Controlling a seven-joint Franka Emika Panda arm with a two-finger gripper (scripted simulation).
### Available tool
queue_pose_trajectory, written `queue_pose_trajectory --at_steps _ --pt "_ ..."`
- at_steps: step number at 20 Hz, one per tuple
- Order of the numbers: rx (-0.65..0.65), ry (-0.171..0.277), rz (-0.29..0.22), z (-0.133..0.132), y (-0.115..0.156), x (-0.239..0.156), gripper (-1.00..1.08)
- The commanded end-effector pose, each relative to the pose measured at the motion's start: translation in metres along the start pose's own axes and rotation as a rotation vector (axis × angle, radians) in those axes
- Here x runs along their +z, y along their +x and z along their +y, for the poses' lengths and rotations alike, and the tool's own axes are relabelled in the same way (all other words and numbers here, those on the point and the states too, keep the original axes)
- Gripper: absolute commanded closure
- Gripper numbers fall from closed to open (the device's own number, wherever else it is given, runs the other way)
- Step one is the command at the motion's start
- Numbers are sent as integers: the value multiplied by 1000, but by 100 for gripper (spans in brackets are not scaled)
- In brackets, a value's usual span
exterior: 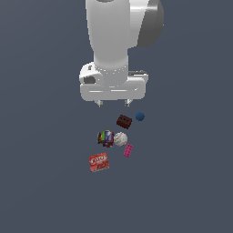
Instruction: Pick up a designated object from a clutter of objects.
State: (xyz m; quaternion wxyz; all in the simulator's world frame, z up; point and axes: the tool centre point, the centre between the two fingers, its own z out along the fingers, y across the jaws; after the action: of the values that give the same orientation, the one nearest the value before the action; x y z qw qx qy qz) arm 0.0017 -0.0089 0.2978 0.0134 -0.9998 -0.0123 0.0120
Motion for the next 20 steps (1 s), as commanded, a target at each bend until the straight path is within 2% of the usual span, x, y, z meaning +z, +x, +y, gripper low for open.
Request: queue_pose_trajectory --at_steps 1,8,20 --pt "-31 -2 0 2 1 5 -92" --pt "-160 -8 2 8 5 23 -92" --pt "-454 -20 2 21 11 64 -92"
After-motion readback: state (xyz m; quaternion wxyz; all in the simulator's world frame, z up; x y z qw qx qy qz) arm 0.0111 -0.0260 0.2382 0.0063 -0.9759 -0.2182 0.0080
